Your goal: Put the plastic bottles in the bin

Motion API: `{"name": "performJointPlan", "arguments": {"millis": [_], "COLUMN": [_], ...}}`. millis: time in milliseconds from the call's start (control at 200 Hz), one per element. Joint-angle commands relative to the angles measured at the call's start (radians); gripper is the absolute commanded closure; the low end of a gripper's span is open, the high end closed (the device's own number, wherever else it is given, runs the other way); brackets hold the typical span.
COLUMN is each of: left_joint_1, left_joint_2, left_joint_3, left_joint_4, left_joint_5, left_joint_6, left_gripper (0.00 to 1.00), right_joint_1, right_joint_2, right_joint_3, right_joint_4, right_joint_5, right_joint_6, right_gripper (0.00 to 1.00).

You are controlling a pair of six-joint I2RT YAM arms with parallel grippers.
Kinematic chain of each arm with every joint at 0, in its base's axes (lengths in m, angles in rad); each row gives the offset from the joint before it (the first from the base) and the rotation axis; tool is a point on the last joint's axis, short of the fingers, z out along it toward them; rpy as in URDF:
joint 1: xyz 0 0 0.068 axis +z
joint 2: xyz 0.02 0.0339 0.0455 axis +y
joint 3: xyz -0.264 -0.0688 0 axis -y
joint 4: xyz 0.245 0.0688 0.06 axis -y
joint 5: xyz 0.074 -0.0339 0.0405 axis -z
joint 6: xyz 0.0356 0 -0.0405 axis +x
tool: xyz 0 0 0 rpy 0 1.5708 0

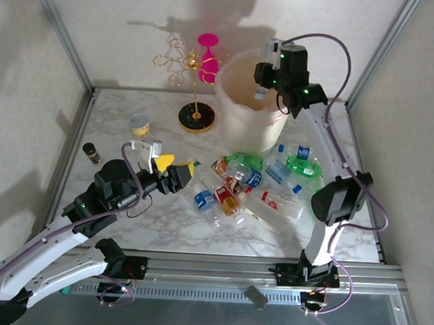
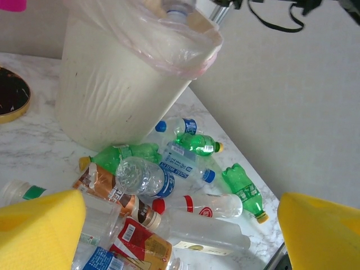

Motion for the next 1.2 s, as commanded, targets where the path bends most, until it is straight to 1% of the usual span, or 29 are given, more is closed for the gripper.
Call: {"name": "performJointPlan", "arguments": {"millis": [0,165,300,416,701,806,901,1061,1192], "left_joint_1": [-0.007,-0.007,-0.007,-0.007,-0.007,-0.006,-0.007,-0.006,-0.007], "left_joint_2": [-0.006,-0.007,-0.008,-0.005,-0.006,-0.009,-0.016,-0.021,-0.026], "left_joint_3": [-0.016,-0.027,-0.031,-0.032,-0.022,-0.007,0.0,0.005,0.007], "left_joint_4": [0.024,0.026,0.026,0.032,0.014,0.0,-0.009,-0.041,-0.091], "left_joint_5": [0.025,0.02,0.018,0.019,-0.025,-0.053,-0.088,-0.144,-0.216], "left_joint_6": [0.016,0.014,0.011,0.011,-0.003,-0.02,-0.053,-0.121,-0.168], "left_gripper": [0.12,0.12,0.11,0.1,0.09,0.08,0.08,0.08,0.08], "right_joint_1": [0.002,0.004,0.004,0.005,0.004,0.004,0.008,0.04,0.109], "right_joint_2": [0.075,0.155,0.167,0.161,0.072,0.011,-0.068,-0.277,-0.478], "right_joint_3": [0.083,0.1,0.078,0.075,0.078,0.065,0.001,-0.224,-0.453], "right_joint_4": [-0.097,-0.142,-0.141,-0.141,-0.126,-0.114,-0.078,0.017,0.103], "right_joint_5": [-0.041,-0.065,-0.076,-0.07,-0.044,-0.044,-0.045,-0.051,-0.054], "right_joint_6": [-0.011,-0.006,-0.009,-0.014,-0.02,-0.023,-0.026,-0.025,-0.018], "right_gripper": [0.53,0.5,0.43,0.33,0.28,0.28,0.28,0.29,0.3]}}
